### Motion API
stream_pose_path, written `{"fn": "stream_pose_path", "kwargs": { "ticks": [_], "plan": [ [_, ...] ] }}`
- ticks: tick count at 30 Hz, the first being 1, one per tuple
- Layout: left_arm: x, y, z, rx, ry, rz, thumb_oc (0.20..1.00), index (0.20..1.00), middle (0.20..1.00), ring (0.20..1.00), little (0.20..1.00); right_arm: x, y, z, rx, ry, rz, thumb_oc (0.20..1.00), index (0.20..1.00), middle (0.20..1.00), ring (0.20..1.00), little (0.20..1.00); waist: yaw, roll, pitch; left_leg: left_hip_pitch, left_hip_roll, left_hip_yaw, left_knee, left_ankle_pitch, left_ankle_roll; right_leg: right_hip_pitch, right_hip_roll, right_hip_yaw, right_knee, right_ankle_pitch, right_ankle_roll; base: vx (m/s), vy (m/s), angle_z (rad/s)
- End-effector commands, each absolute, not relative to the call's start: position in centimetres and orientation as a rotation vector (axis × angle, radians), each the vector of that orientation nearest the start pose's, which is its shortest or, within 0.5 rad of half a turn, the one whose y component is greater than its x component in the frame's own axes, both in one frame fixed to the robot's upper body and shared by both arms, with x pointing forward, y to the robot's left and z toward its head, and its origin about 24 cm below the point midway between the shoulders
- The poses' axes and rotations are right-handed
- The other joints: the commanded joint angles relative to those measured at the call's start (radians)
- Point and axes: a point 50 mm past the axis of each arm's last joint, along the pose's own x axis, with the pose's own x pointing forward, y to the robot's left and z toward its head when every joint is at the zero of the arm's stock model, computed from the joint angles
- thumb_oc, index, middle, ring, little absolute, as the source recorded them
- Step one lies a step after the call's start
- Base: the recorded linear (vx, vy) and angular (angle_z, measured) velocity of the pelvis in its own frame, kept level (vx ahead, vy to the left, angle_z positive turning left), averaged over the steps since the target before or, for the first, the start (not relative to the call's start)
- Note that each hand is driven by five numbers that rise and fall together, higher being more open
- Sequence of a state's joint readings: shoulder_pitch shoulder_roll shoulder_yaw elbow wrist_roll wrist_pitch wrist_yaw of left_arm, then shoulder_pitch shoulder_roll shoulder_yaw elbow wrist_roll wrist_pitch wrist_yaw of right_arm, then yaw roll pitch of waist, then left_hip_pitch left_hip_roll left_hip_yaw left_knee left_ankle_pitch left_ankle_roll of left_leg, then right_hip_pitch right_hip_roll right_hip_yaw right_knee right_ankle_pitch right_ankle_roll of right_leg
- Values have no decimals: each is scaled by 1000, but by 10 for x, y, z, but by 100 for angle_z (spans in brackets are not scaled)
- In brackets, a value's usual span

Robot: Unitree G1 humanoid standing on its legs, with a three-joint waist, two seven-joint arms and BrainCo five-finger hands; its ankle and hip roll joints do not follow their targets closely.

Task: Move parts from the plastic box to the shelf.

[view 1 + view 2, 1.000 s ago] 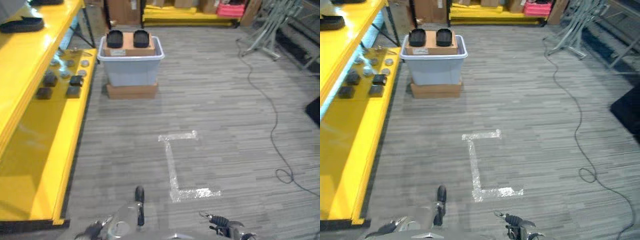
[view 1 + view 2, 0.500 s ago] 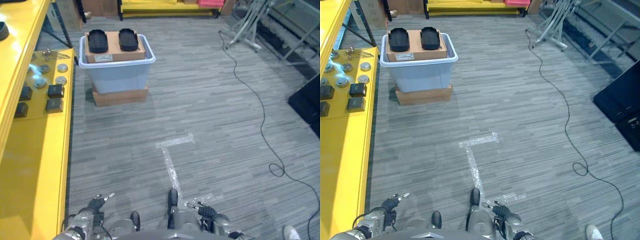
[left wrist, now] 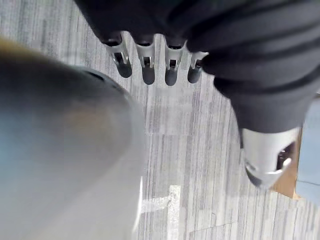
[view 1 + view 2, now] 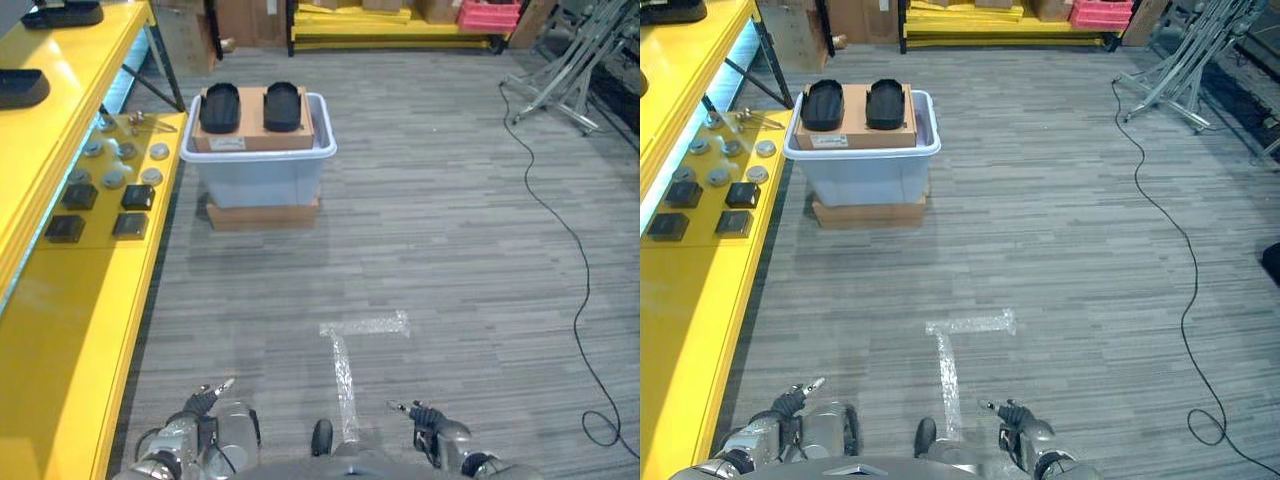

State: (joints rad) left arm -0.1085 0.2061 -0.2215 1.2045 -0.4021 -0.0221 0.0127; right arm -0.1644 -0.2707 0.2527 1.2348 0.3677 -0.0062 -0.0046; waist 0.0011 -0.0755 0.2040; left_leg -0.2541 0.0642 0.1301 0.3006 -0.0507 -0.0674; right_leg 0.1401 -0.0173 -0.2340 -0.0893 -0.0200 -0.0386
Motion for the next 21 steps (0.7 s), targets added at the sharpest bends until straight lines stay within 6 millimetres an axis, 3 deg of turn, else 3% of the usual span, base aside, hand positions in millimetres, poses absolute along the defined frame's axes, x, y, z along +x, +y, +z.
{"fn": "stream_pose_path", "kwargs": {
  "ticks": [1, 3, 7, 8, 12, 13, 17, 19, 21],
  "plan": [
    [115, 211, -161, 73, 1160, 122, 1000, 1000, 1000, 1000, 1000, 142, -257, -141, -94, 1085, -190, 1000, 1000, 1000, 1000, 1000, 57, 59, -1, 35, -31, -37, -145, 175, 17, -7, 14, 109, 75, -31, 60, 219, 83, -3],
    [107, 215, -162, 80, 1171, 122, 1000, 1000, 1000, 1000, 1000, 142, -257, -140, -108, 1084, -160, 1000, 1000, 1000, 1000, 1000, 80, 68, 5, -3, -34, -54, -163, 212, 7, 12, 25, 119, 77, -46, 54, 237, 125, -9],
    [100, 218, -163, 112, 1200, 95, 1000, 1000, 1000, 1000, 1000, 143, -252, -142, -113, 1087, -134, 1000, 1000, 1000, 1000, 1000, 91, 60, -3, 11, -43, -8, -170, 146, 34, 22, 4, 108, 92, -65, 64, 175, 189, -42],
    [99, 219, -163, 135, 1201, 93, 1000, 1000, 1000, 1000, 1000, 141, -248, -144, -56, 1089, -141, 1000, 1000, 1000, 1000, 1000, 92, 56, -6, 31, -55, -10, -166, 116, 50, 22, -4, 110, 109, -75, 69, 152, 176, -48],
    [103, 227, -161, 168, 1197, 129, 1000, 1000, 1000, 1000, 1000, 136, -238, -148, 109, 1087, -213, 1000, 1000, 1000, 1000, 1000, 83, 59, -22, 81, -68, -6, -186, 85, 84, 19, -10, 100, 168, -112, 72, 185, 162, -21],
    [109, 230, -159, 208, 1190, 126, 1000, 1000, 1000, 1000, 1000, 132, -235, -150, 152, 1087, -227, 1000, 1000, 1000, 1000, 1000, 68, 70, -27, 113, -69, -3, -197, 69, 100, -37, -28, 81, 277, -104, 89, 149, 121, -16],
    [122, 231, -155, 249, 1153, 99, 1000, 1000, 1000, 1000, 1000, 122, -233, -154, 179, 1110, -254, 1000, 1000, 1000, 1000, 1000, 16, 102, -8, 194, -63, -20, -243, 48, 122, -186, -50, 91, 461, -35, 126, 151, 81, -13],
    [126, 230, -154, 242, 1141, 104, 1000, 1000, 1000, 1000, 1000, 120, -232, -155, 184, 1122, -260, 1000, 1000, 1000, 1000, 1000, 6, 107, 1, 211, -60, -23, -251, 46, 117, -197, -58, 86, 427, -32, 124, 108, -65, 7],
    [135, 226, -151, 217, 1107, 110, 1000, 1000, 1000, 1000, 1000, 114, -233, -157, 167, 1147, -257, 1000, 1000, 1000, 1000, 1000, -12, 103, 21, 231, -64, -26, -252, 33, 99, -184, -84, 71, 251, -1, 124, 233, -229, 0]
  ]
}}
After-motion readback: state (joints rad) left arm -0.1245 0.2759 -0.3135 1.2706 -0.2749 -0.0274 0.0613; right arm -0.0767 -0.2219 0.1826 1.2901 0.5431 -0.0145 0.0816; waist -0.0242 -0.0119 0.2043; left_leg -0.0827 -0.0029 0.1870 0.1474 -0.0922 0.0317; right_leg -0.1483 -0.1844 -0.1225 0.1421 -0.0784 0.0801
